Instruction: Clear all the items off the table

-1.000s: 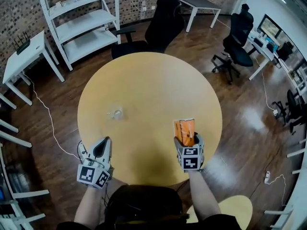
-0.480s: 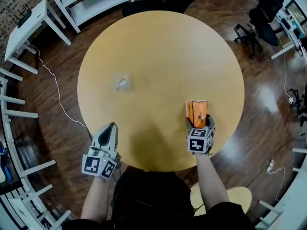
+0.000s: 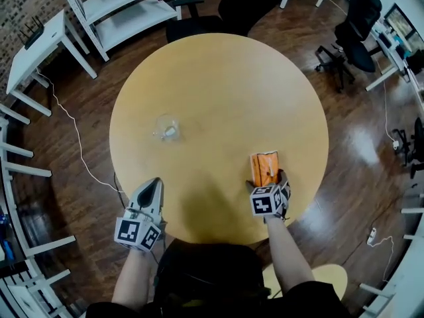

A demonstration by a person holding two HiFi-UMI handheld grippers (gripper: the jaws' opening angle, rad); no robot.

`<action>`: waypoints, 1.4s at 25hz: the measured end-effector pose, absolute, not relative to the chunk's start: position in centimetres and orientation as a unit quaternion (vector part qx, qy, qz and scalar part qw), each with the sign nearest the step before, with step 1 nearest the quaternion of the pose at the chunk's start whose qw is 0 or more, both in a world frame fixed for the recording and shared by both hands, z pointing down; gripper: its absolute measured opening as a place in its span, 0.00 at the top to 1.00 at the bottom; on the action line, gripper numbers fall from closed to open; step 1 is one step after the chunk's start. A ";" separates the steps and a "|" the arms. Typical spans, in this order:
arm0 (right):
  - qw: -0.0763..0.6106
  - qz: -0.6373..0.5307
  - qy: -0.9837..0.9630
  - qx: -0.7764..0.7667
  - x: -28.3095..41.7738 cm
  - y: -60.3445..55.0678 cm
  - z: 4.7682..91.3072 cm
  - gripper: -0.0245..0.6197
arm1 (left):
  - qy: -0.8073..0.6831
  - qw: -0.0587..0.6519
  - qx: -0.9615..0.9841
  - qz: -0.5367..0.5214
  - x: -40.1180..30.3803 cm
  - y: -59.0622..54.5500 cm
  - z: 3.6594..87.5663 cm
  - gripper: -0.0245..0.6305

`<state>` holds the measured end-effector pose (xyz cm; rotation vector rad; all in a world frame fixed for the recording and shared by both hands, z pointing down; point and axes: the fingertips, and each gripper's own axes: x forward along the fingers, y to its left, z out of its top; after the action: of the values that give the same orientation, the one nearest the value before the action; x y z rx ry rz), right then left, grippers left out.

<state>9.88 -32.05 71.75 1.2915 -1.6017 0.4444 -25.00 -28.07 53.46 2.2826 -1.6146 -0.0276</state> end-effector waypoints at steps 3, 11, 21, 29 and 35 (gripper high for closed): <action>0.477 0.189 -0.655 0.554 10.4 -32.0 70.2 0.09 | -0.574 0.150 0.805 -0.021 -26.0 -29.1 51.3 0.96; 0.361 0.190 -0.680 0.609 9.2 -33.4 62.1 0.10 | -0.565 0.125 0.813 -0.070 -28.7 -30.9 47.8 0.96; 0.148 0.086 -0.696 0.698 7.3 -29.2 49.5 0.96 | -0.511 0.096 0.847 -0.107 -28.7 -30.1 45.4 0.96; 0.110 0.076 -0.635 0.761 10.5 -19.9 47.0 0.96 | -0.403 0.105 0.900 -0.125 -22.3 -28.9 44.6 0.96; 0.060 0.065 -0.590 0.802 14.7 -12.3 43.7 0.96 | -0.336 0.102 0.928 -0.121 -15.5 -26.8 43.3 0.96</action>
<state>14.73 -12.27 43.66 2.4287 -1.7862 0.1972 -15.53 -26.77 43.31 2.7413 -0.9936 -0.3566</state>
